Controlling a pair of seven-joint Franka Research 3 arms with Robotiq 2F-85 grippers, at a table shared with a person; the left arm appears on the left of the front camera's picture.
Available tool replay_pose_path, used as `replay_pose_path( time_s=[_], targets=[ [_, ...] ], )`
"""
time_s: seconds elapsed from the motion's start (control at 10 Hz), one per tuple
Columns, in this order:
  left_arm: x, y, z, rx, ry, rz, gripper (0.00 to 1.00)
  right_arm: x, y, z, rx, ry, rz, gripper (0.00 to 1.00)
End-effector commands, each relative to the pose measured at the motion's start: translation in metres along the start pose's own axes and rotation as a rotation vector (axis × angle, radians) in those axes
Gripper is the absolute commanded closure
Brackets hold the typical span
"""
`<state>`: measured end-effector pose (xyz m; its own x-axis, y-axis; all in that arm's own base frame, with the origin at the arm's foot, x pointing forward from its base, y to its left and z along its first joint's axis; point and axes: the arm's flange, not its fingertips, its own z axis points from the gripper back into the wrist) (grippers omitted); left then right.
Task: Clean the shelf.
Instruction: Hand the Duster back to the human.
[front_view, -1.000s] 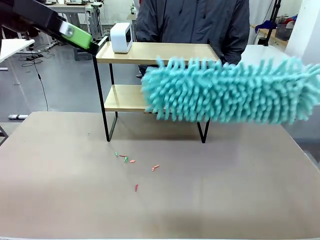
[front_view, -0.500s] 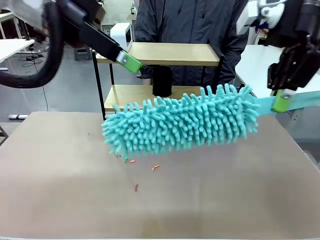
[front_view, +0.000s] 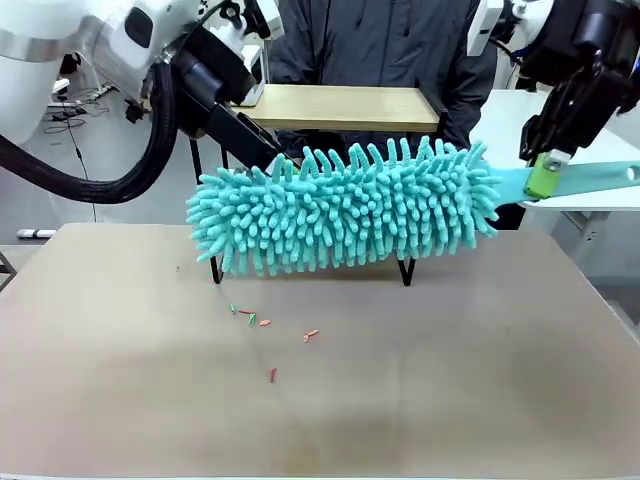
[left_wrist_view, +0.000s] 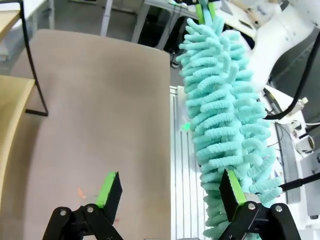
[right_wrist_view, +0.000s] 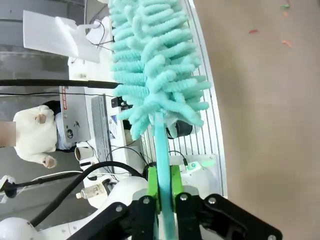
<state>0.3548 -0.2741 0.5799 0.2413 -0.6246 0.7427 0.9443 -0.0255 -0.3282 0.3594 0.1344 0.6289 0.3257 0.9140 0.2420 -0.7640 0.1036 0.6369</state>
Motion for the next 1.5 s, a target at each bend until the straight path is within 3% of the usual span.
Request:
replay_pose_path(
  time_s=[0.0,0.5,0.9,1.1,1.4],
  targets=[
    [0.005,-0.005,0.004,-0.083,0.014,0.002,0.0,0.009,-0.001,-0.001,-0.004,-0.037,-0.031,0.88],
    [0.006,0.0,0.01,-0.136,-0.047,0.062,0.0,0.009,-0.002,-0.007,0.015,-0.007,-0.011,0.88],
    [0.009,-0.004,0.013,-0.214,-0.037,0.038,0.0,0.007,-0.005,-0.006,0.0,-0.047,-0.01,0.88],
    [0.007,-0.006,0.006,-0.224,0.033,0.039,0.0,0.004,-0.008,-0.005,0.006,-0.067,-0.011,0.88],
    [0.006,-0.005,-0.004,-0.23,0.046,0.037,0.0,0.004,-0.007,-0.005,0.005,-0.068,-0.013,0.88]
  ],
)
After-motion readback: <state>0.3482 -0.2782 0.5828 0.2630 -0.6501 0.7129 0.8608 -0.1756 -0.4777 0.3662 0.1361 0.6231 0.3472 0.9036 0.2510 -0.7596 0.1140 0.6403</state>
